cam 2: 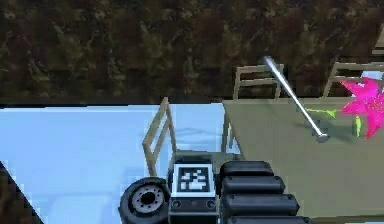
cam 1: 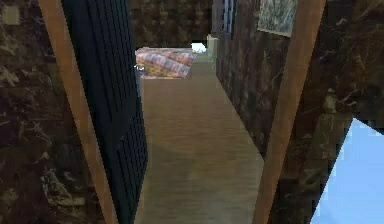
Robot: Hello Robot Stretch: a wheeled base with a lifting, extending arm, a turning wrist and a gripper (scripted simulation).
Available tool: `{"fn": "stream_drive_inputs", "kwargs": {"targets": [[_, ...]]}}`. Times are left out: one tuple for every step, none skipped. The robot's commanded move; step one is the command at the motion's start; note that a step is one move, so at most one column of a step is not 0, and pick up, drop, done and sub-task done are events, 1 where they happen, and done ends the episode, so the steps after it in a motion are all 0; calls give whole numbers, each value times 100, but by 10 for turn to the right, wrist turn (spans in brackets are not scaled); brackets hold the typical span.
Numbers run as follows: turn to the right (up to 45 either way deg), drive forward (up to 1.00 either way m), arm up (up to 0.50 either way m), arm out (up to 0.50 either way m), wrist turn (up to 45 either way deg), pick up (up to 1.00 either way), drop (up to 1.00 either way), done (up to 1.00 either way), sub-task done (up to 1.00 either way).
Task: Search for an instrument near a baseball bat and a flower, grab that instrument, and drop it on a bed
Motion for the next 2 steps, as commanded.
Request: {"fn": "stream_drive_inputs", "kwargs": {"targets": [[0, 100, 0, 0, 0, 0, 0, 0, 0], [-30, 0, 0, 0, 0, 0, 0, 0, 0]]}}
